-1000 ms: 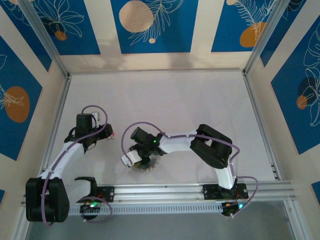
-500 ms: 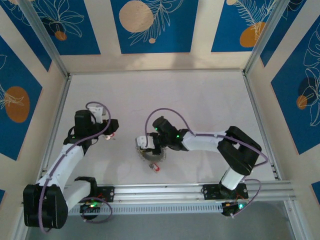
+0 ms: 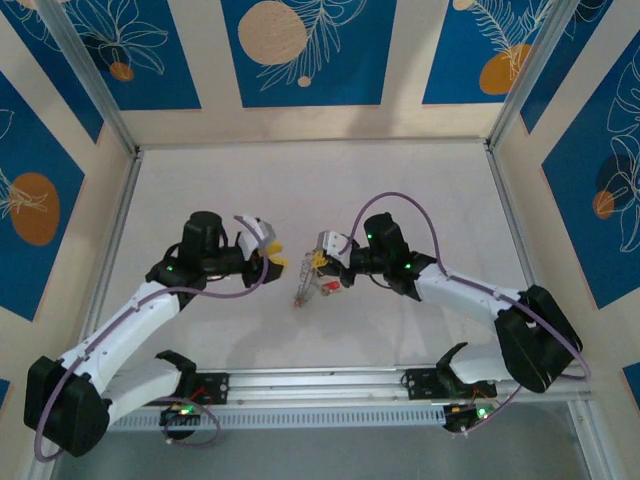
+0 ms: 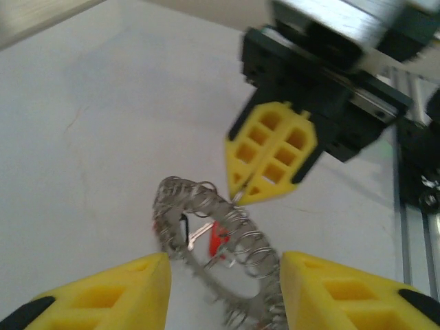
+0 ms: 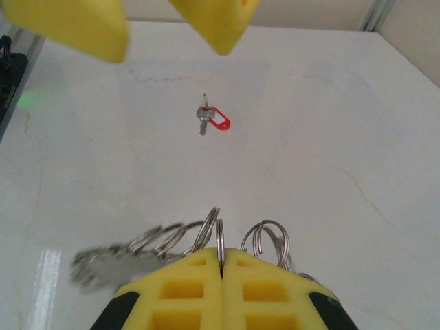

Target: Put the keys on the keyring

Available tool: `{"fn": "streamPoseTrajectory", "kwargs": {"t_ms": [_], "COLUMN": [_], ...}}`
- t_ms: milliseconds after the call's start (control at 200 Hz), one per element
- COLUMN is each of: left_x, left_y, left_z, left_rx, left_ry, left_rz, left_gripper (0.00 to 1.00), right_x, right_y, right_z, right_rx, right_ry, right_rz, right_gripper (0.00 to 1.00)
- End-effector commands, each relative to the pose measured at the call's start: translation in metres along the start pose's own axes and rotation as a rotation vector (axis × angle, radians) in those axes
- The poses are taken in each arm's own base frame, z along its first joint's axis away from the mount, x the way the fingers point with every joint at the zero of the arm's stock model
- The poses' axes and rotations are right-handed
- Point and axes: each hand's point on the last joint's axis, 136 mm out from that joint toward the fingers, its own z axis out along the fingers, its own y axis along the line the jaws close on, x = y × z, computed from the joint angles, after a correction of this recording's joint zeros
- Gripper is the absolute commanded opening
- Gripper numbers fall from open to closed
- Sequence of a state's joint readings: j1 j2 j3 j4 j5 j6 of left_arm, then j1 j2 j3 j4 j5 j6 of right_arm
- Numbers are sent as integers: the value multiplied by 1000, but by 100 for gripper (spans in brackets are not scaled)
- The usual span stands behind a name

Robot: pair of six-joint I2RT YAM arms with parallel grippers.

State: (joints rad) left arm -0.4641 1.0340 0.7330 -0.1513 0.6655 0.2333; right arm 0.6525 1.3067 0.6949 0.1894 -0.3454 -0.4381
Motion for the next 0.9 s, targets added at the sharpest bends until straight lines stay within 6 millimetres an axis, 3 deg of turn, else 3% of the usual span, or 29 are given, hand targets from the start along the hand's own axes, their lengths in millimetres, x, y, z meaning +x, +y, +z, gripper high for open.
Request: {"fn": "streamPoseTrajectory", "kwargs": {"t_ms": [0, 305, 535, 775, 895], "left_x": [-4, -1, 8, 6, 15], "left_y": [-15, -26, -31, -38, -42], "left_z": [13, 48, 61, 69, 76], "left_rx": [86, 122, 174, 208, 254], "left_ry": [21, 70, 17, -31, 35], "left_rz": [145, 311, 324, 383, 420], "left_gripper": [43, 42, 45, 40, 37], "right_x": [-14, -4, 9, 14, 16], "right_y": [4, 9, 10, 15, 15], "right_z": [-16, -26, -31, -33, -33], "right_rx": [-39, -69, -61, -85, -87], "right_ry": [10, 117, 204, 224, 235], "right_rz": [3, 13, 25, 6, -17], "right_gripper": [0, 0, 0, 0, 0]}}
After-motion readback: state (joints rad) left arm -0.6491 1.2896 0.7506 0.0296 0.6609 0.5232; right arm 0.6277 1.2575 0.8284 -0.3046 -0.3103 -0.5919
